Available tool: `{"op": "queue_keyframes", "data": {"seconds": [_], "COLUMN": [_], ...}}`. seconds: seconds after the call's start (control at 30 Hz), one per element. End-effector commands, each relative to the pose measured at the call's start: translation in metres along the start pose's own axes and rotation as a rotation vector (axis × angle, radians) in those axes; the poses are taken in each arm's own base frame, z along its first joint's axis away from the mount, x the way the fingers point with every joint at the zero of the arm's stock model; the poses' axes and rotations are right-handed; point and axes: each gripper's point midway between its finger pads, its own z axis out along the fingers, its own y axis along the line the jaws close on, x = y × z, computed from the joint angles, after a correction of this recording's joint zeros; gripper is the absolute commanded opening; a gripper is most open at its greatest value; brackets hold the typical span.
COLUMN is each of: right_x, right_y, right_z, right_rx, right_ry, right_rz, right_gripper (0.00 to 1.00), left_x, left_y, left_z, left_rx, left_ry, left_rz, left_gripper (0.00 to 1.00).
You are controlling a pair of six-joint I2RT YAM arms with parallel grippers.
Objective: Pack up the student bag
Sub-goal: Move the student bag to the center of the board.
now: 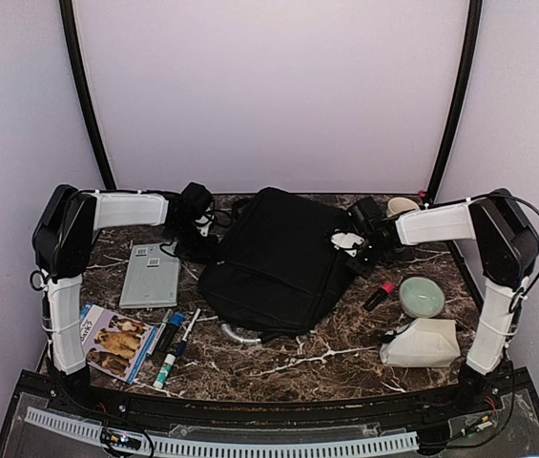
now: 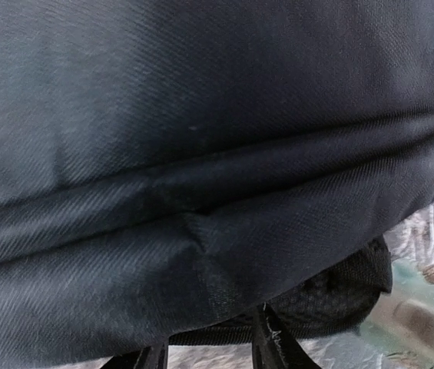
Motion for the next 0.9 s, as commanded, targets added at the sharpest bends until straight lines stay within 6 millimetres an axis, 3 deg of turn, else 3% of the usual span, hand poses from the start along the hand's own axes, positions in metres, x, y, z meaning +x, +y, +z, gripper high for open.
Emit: {"op": "queue_keyframes", "data": {"seconds": [0.0, 0.1, 0.23, 0.5, 0.6, 0.73, 0.87], "right_x": [-0.019, -0.029, -0.034, -0.017, -0.005, 0.007, 0.005], "right_y": [-0.019, -0.03, -0.029, -0.015, -0.009, 0.0, -0.01], "right_z": [0.013, 0.024, 0.031, 0.006, -0.004, -0.009, -0.023], "right_rx": [0.076, 0.097, 0.076, 0.034, 0.023, 0.008, 0.018], "right_ry": [-0.005, -0.003, 0.009, 0.009, 0.012, 0.011, -0.002], "right_rz": [-0.022, 0.005, 0.042, 0.066, 0.075, 0.079, 0.1], "right_gripper": [0.38, 0.38, 0.38, 0.38, 0.38, 0.38, 0.38], "left_x": [0.029, 0.044, 0.065, 0.1, 0.112, 0.118, 0.123], "left_y": [-0.03, -0.052, -0.082, -0.111, -0.111, -0.098, -0.079], "left_z": [-0.004, -0.013, -0.02, -0.028, -0.028, -0.033, -0.046], "left_rx": [0.081, 0.097, 0.133, 0.119, 0.099, 0.038, -0.051], "left_ry": [0.048, 0.041, 0.041, 0.053, 0.066, 0.072, 0.087], "left_rz": [0.03, 0.076, 0.105, 0.152, 0.149, 0.121, 0.095], "left_gripper": [0.0, 0.0, 0.0, 0.0, 0.0, 0.0, 0.0]}}
